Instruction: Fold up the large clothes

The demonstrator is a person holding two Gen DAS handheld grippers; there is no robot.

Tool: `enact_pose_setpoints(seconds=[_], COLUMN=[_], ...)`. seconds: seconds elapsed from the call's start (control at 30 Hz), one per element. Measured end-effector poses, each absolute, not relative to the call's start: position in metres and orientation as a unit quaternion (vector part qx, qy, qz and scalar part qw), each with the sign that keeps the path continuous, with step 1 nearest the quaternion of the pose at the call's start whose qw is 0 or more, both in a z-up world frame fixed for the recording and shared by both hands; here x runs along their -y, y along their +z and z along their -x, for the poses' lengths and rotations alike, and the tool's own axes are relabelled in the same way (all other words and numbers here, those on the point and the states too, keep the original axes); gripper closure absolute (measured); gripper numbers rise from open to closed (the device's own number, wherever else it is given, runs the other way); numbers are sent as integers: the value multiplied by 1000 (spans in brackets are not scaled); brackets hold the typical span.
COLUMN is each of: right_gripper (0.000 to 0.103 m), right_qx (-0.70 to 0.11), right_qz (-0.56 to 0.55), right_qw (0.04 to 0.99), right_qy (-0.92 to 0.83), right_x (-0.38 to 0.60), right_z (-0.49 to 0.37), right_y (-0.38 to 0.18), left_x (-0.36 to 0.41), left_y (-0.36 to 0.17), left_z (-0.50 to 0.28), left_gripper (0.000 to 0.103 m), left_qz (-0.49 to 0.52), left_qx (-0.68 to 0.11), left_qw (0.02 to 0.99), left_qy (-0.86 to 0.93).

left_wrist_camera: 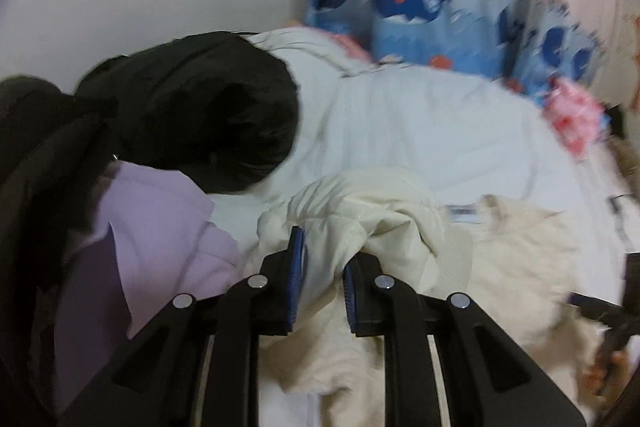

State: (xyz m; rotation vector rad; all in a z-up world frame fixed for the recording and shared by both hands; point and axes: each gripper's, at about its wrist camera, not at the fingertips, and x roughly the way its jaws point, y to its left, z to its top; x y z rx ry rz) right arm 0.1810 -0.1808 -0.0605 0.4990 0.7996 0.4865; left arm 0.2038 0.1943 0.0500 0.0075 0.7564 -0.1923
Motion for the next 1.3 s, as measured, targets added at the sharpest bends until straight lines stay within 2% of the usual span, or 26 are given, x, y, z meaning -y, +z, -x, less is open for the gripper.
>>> enact_pose_setpoints(seconds=[0.07,0.1,0.2,0.23,0.3,0.5,0.67,0.73,0.8,0.83,0.9,0.97,1.03,1.1,1.13,1.2,1.27,1.3], right_gripper=[7,7,7,7,7,7,8,28,59,63,71,73,73,73,73,72,62,49], right_qx=[-359,-351,-236,-191,-141,-42,36,-22,-119,-176,-229,-284,-322,-346,-356,-367,-399,-412], right_qz=[-219,-179,42,128,229,342,461,407,260,166,33,-113,-235,-368,-403,-451,-505,-500], right_qw=[863,885,952,956,945,920,873,891,921,924,914,875,817,736,705,682,659,676], right_qy=[281,247,191,180,188,188,151,197,262,297,334,376,418,451,463,444,390,351], right_x=[153,141,81,55,18,-51,-113,-114,-93,-75,-40,3,41,83,95,126,159,172], right_z=[-175,-170,-141,-132,-125,-125,-147,-172,-204,-224,-248,-271,-282,-278,-272,-256,-250,-250], right_y=[-46,-39,-9,-7,-11,-25,-57,-39,0,18,33,37,30,10,1,-16,-48,-58], left_x=[-196,-197,-199,-201,-200,-192,-177,-171,-164,-164,-170,-180,-193,-206,-213,-225,-229,-229], left_y=[52,53,58,61,64,74,85,87,87,88,92,101,112,117,119,116,106,99], left_z=[-194,-193,-192,-193,-193,-199,-199,-197,-195,-193,-187,-175,-157,-142,-134,-114,-104,-99], left_gripper=[84,84,84,84,84,84,84,84,83,78,66,35,32,24,18,14,12,12], left_qz=[5,10,16,20,16,9,-1,-18,-53,-61,-52,-41,-24,-1,10,47,82,103], left_qx=[-368,-370,-379,-383,-385,-399,-413,-424,-436,-439,-441,-428,-410,-397,-388,-368,-361,-356], left_qw=[923,921,914,911,909,897,882,875,870,869,868,875,884,888,892,900,900,900], left_qy=[-115,-126,-145,-152,-158,-189,-225,-234,-224,-221,-225,-221,-224,-232,-230,-229,-231,-230])
